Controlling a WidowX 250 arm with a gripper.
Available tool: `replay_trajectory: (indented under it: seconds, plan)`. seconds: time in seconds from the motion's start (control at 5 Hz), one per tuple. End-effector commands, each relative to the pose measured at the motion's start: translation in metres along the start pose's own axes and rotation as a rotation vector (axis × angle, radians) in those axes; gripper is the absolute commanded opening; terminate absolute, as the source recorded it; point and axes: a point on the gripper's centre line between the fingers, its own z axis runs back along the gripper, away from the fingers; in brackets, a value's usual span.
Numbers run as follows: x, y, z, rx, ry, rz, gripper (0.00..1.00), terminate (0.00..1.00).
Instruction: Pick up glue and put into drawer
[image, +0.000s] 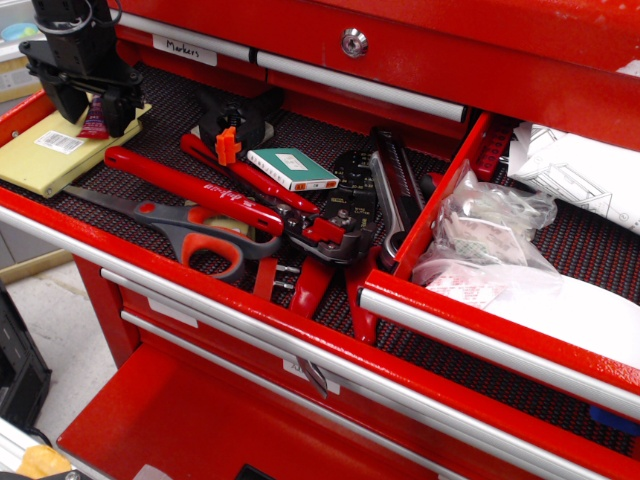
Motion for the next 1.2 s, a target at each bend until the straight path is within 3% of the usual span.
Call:
replay_trajectory:
  seconds: [0.0, 0.2, 0.4, 0.6, 0.8, 1.0]
  plan:
    - [0.003, -0.017, 0.062, 0.066, 0.012, 0.04, 0.0, 0.0]
    - [-0.004, -0.058, 0.12, 0.179, -0.033, -0.095, 0.0, 0.0]
    - [-0.01, -0.097, 0.175, 0.167, -0.013, -0.207, 0.0, 0.0]
    - [-0.012, -0.138, 0.206, 0.076, -0.049, -0.286, 0.0, 0.0]
    - [-0.016, -0.185, 0.217, -0.003, -0.11, -0.331, 0.0, 0.0]
    - [-0.01, -0.233, 0.228, -0.114, -0.1, -0.305, 0.0, 0.0]
